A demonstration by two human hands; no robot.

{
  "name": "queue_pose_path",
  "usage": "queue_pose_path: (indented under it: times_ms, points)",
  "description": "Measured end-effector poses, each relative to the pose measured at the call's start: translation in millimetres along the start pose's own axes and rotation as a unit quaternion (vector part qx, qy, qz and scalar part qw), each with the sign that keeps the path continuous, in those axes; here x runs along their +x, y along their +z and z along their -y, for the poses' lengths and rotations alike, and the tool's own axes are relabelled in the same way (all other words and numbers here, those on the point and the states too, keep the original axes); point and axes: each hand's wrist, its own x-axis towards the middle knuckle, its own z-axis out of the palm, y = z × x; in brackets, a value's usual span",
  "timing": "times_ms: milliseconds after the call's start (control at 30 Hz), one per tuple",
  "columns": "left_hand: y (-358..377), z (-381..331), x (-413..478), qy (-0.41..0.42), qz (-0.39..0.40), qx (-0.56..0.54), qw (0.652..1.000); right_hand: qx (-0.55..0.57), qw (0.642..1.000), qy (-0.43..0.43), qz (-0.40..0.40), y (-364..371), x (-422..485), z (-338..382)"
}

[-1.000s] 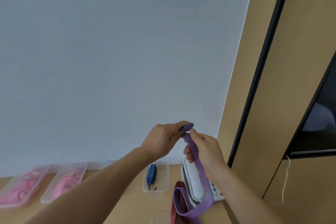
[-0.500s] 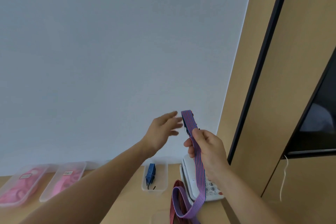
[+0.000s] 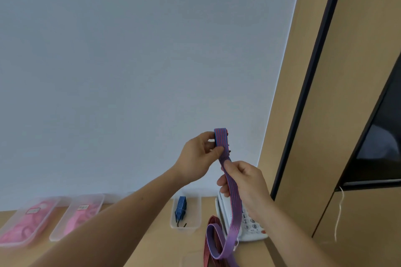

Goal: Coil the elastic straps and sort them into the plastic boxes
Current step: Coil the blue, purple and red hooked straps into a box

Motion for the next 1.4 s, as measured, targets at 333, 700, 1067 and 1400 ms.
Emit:
queue_pose_path:
  times_ms: [333, 700, 1067, 1400]
  points:
    - [-4, 19, -13, 0.3, -0.054, 0.382, 0.872, 0.031, 1.0, -0.004, 0.002, 2, 1, 4]
    - [-14, 36, -11, 0.291, -0.011, 0.341, 0.894, 0.049, 0.998, -0.02, 0.021, 2, 1, 3]
    - [-2, 0, -5, -0.138, 0.069, -0.182, 0.971, 0.0, 0.996, -0.09, 0.008, 5, 4, -4]
    - [-5, 1, -5, -0.082, 0.052, -0.109, 0.989, -0.052, 0.996, -0.059, -0.048, 3, 10, -10]
